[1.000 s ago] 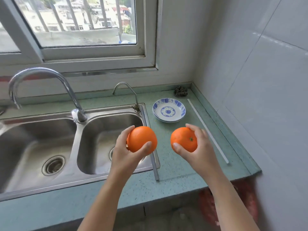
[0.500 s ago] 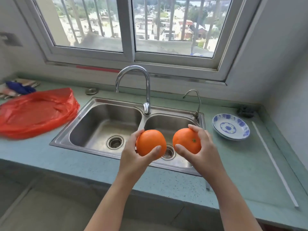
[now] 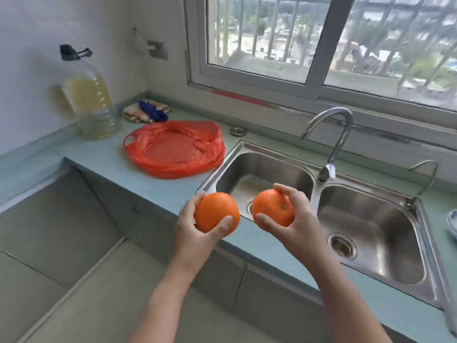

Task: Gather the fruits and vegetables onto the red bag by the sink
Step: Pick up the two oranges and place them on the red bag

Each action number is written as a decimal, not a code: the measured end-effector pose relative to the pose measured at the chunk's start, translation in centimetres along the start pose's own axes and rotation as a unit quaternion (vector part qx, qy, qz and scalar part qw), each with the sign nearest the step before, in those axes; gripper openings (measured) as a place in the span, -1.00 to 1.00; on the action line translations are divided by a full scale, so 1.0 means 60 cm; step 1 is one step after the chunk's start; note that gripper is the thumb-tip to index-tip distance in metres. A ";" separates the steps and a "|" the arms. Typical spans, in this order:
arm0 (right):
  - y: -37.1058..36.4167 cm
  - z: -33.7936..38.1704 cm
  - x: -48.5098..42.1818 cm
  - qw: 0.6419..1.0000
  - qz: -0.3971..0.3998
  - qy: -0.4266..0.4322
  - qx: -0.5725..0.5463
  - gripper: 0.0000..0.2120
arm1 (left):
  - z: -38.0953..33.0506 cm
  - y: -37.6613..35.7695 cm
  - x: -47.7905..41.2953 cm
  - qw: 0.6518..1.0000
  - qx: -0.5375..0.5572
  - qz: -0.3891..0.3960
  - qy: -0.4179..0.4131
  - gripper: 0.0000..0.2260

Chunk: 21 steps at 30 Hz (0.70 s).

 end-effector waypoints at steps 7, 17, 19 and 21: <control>-0.188 0.101 -0.025 0.999 0.046 0.023 0.003 -0.45 | 0.064 0.190 -0.027 0.997 -0.046 -0.059 0.002 -0.35; -0.345 0.143 -0.107 0.995 0.095 0.019 0.003 -0.49 | 0.152 0.309 -0.090 0.992 -0.058 -0.108 0.029 -0.33; -0.373 0.145 -0.139 0.995 0.099 0.015 -0.007 -0.49 | 0.171 0.320 -0.120 0.992 -0.067 -0.106 0.032 -0.34; -0.400 0.148 -0.178 0.995 0.101 0.013 -0.015 -0.48 | 0.189 0.331 -0.163 0.991 -0.076 -0.103 0.031 -0.35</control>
Point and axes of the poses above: each hand's wrist, its own x-axis away from the middle knuckle, its own y-axis out of the back of the hand, z = x × y, the point moved 5 cm from there along -x, towards the middle knuckle, and after that the axes turned 10 degrees about -y, right-handed, at the moved point
